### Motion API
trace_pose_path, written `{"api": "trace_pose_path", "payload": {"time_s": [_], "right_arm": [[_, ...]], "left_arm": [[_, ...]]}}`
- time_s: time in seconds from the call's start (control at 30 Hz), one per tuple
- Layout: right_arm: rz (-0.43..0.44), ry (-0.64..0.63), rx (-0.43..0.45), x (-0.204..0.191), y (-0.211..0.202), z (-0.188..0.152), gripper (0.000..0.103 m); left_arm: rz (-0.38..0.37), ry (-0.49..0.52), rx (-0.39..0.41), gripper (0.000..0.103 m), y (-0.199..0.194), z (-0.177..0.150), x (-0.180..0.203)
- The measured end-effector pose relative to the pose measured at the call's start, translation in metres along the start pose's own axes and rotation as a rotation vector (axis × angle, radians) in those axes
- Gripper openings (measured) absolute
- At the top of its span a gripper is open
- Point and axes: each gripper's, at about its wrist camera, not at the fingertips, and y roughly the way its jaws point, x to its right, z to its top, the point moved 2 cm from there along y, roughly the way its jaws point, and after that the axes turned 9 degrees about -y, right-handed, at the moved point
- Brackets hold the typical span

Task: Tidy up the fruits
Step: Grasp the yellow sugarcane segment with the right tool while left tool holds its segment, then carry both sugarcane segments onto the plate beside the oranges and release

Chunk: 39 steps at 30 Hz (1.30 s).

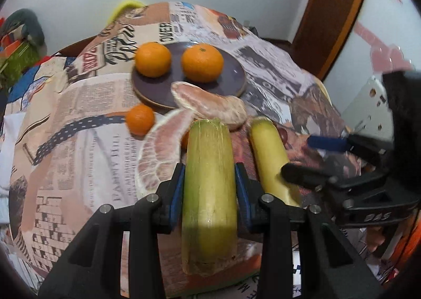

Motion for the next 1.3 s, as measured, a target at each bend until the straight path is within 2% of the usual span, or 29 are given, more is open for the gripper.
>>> {"api": "trace_pose_path", "payload": {"time_s": [0.13,0.2,0.33,0.47,0.67,0.8,0.97,1.1,1.2,1.3], "right_arm": [[0.044,0.029,-0.035,-0.009,0.016,0.002,0.076],[0.040,0.024,-0.041,-0.013,0.022,0.004,0.073],[0.006,-0.004,-0.050,-0.017,0.025,0.006,0.055],[0.055,-0.037,-0.052,-0.012,0.018,0.001,0.048],[0.042,-0.139,-0.074,-0.008,0.000,-0.015,0.036],[0.032,-0.149,-0.091,0.000,-0.009,-0.022,0.035],[0.036,-0.138,-0.086,0.002,-0.011,-0.015,0.035],[0.035,-0.137,-0.089,0.000,0.000,-0.007,0.035],[0.048,-0.124,-0.107,0.000,0.012,-0.006,0.038],[0.058,-0.110,-0.100,0.001,0.017,-0.003,0.038]], "left_arm": [[0.014,-0.027,0.029,0.037,-0.012,0.001,-0.015],[0.010,-0.045,0.030,0.037,-0.014,0.001,-0.021],[0.012,-0.063,0.026,0.037,-0.014,0.000,-0.028],[-0.004,-0.072,0.024,0.037,-0.013,0.000,-0.026],[-0.001,-0.048,0.005,0.037,-0.005,0.000,-0.018],[0.003,-0.040,-0.027,0.037,0.005,-0.005,-0.014],[-0.006,-0.027,-0.047,0.037,0.011,-0.008,-0.009],[-0.016,-0.017,-0.033,0.037,0.009,-0.002,-0.005],[-0.009,-0.009,-0.057,0.037,0.015,-0.001,-0.005],[-0.037,-0.014,-0.082,0.037,0.019,-0.001,-0.004]]}}
